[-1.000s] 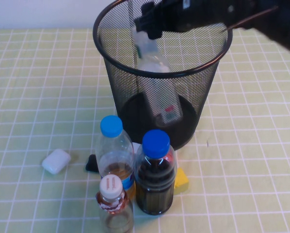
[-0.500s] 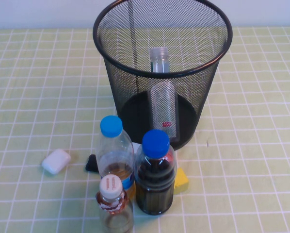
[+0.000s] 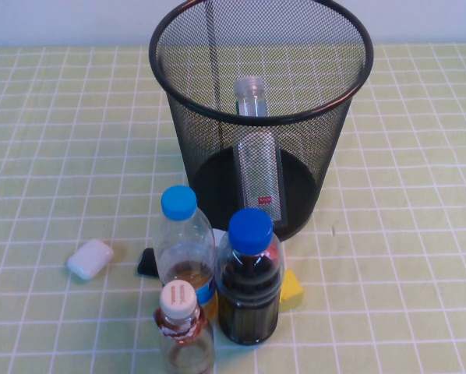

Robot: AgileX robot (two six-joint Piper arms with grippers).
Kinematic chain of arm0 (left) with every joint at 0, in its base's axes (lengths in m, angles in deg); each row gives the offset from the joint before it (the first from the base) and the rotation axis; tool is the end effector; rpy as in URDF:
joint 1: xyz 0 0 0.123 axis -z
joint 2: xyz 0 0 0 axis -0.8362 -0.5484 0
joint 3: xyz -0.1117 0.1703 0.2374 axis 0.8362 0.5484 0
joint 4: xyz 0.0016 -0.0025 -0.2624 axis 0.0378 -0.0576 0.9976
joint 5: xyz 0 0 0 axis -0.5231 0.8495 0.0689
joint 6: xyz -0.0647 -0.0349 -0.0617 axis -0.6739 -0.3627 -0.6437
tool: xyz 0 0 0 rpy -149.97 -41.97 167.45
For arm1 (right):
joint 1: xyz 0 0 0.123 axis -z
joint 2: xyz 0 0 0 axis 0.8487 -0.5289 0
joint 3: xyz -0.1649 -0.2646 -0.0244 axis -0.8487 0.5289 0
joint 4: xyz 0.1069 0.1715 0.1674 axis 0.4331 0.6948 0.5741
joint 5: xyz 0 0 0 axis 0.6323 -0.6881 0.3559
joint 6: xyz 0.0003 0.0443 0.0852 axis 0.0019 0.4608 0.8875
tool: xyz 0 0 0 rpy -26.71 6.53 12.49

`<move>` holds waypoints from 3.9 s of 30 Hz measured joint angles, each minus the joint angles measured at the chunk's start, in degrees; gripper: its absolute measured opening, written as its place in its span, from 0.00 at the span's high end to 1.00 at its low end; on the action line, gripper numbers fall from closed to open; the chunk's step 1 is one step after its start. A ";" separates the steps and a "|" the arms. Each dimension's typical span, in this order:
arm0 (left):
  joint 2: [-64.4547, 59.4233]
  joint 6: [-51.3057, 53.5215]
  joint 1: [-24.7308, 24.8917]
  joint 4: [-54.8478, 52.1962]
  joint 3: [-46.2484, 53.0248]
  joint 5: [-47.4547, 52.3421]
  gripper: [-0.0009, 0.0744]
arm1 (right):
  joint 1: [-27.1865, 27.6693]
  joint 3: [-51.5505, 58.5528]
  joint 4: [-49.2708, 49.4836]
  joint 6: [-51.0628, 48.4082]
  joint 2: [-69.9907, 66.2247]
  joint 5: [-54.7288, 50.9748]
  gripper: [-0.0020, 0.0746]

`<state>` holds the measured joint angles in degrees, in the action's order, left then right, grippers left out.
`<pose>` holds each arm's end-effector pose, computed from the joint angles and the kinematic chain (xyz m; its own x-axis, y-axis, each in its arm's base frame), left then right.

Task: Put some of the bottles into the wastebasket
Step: Pick up a bottle from the table with left arm

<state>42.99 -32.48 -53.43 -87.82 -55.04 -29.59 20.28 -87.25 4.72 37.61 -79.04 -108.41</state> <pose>0.0407 -0.0028 0.1708 -0.2743 0.0380 -0.9609 0.0669 0.9976 0.0203 0.1552 0.0782 0.5735 -0.4348 -0.2004 -0.8779 -0.2905 0.9540 -0.0739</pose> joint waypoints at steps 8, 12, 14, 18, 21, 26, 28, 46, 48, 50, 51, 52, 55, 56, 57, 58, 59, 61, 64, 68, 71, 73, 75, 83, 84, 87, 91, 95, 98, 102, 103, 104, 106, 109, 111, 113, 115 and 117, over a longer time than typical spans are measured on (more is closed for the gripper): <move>0.00 0.00 0.00 0.00 0.00 0.00 0.99 | 12.16 24.23 0.49 -0.11 8.60 17.78 0.98; 0.00 0.00 0.00 0.00 0.00 0.00 0.99 | 24.69 50.08 6.34 -0.11 19.78 47.40 0.98; 0.00 0.00 0.00 0.00 0.00 0.00 0.99 | 29.27 62.96 7.50 -0.11 26.26 60.41 0.98; 0.00 0.00 0.00 0.00 0.00 0.00 0.99 | 36.61 88.25 7.82 -0.11 39.31 81.46 0.98; 0.00 0.00 0.00 0.00 0.00 0.00 0.99 | 40.22 100.62 7.92 -0.11 48.31 91.12 0.98; 0.00 0.00 0.00 0.00 0.00 0.00 0.99 | 42.24 106.52 7.81 1.45 58.32 82.74 0.98; 0.00 0.00 0.00 0.00 0.00 0.00 0.99 | 42.24 106.81 7.92 1.93 59.87 80.78 0.98; 0.00 0.00 0.00 0.00 0.00 0.00 0.99 | 41.01 107.26 7.79 1.29 69.37 68.00 0.98; 0.00 0.00 0.00 0.00 0.00 0.00 0.99 | 41.01 107.26 8.01 0.03 69.28 67.65 0.98; 0.00 0.00 0.00 0.00 0.00 0.00 0.99 | 41.01 107.26 10.71 -4.16 69.28 65.28 0.98; 0.00 0.00 0.00 0.00 0.00 0.00 0.99 | 41.16 107.26 13.45 -7.84 69.28 63.62 0.98; 0.00 0.00 0.00 0.00 0.00 0.00 0.99 | 41.24 107.26 15.71 -10.56 69.28 62.40 0.98; 0.00 0.00 0.00 0.00 0.00 0.00 0.99 | 41.68 107.26 18.53 -15.01 69.28 58.07 0.98; 0.00 0.00 0.00 0.00 0.00 0.00 0.99 | 41.76 107.26 18.53 -15.00 69.28 56.57 0.98; 0.00 0.00 0.00 0.00 0.00 0.00 0.99 | 41.76 107.26 18.53 -15.27 69.28 56.01 0.98; 0.00 0.00 0.00 0.00 0.00 0.00 0.99 | 41.76 107.26 18.53 -15.49 69.28 56.01 0.98; 0.04 0.00 0.00 0.00 0.00 0.00 0.99 | 41.76 107.26 18.53 -15.58 69.28 56.01 0.98; 0.04 0.00 0.00 0.00 0.00 0.00 0.99 | 41.76 107.26 18.53 -15.58 69.28 56.01 0.98; 0.04 0.00 0.00 0.00 0.00 0.00 0.99 | 41.76 107.26 18.41 -15.58 69.28 56.01 0.98; 0.04 0.00 0.00 0.00 0.00 0.00 0.99 | 41.76 107.26 18.41 -15.58 69.28 56.01 0.98; 0.04 0.00 0.00 0.00 0.00 0.00 0.99 | 41.76 107.26 18.41 -15.58 69.28 56.01 0.98; 0.04 0.00 0.00 0.00 0.00 0.00 0.99 | 41.76 107.26 18.41 -15.58 69.28 56.01 0.98; 0.04 0.00 0.00 0.00 0.00 0.00 0.99 | 41.76 107.26 18.41 -15.58 69.28 56.01 0.98; 0.04 0.00 0.00 0.00 0.00 0.00 0.99 | 41.76 107.26 18.41 -15.58 69.28 56.01 0.98; 0.04 0.00 0.00 0.00 0.00 0.00 0.99 | 41.76 107.26 18.41 -15.58 69.28 56.01 0.98; 0.04 0.00 0.00 0.00 0.00 0.00 0.99 | 41.76 107.26 18.41 -15.58 69.28 56.01 0.98; 0.04 -2.41 0.00 3.90 0.00 -2.05 0.99 | 41.76 107.26 18.41 -15.58 69.28 56.01 0.98; 0.04 -6.72 0.00 12.67 0.00 -6.86 0.99 | 41.76 107.26 18.41 -15.58 69.28 56.01 0.98; 0.04 -7.51 0.00 14.44 0.00 -11.11 0.99 | 41.76 107.26 18.41 -15.58 69.28 56.01 0.98; 0.04 -7.95 0.00 18.66 0.00 -16.84 0.99 | 41.76 107.26 18.41 -15.58 69.28 56.01 0.98; 0.04 -8.10 0.00 20.62 -0.84 -15.94 0.99 | 41.76 107.26 18.41 -15.58 69.28 56.01 0.98; 0.04 -8.10 0.00 22.21 -2.09 -14.02 0.99 | 41.76 107.26 18.41 -15.58 69.28 56.01 0.98; 0.04 -7.20 0.32 23.90 -7.51 -6.29 0.99 | 41.76 107.26 18.41 -15.58 69.28 56.01 0.98; -3.45 -0.85 1.02 24.45 -18.56 8.58 0.99 | 41.76 107.26 18.41 -15.58 69.28 56.01 0.98; -6.78 4.04 2.09 24.45 -24.64 16.64 0.99 | 41.76 107.26 18.41 -15.58 69.28 56.01 0.98; -10.02 5.83 5.67 24.45 -29.23 20.71 0.99 | 41.76 107.26 18.41 -15.58 69.28 56.01 0.98; -13.18 6.93 11.29 24.45 -32.71 21.49 0.99 | 41.76 107.26 18.41 -15.58 69.28 56.01 0.98; -16.26 7.56 17.50 22.71 -34.88 21.60 0.99 | 41.76 107.26 18.41 -15.58 69.28 56.01 0.98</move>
<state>26.73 -24.92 -35.92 -65.12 -89.91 -8.00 62.04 20.02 23.12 22.03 -9.77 -52.40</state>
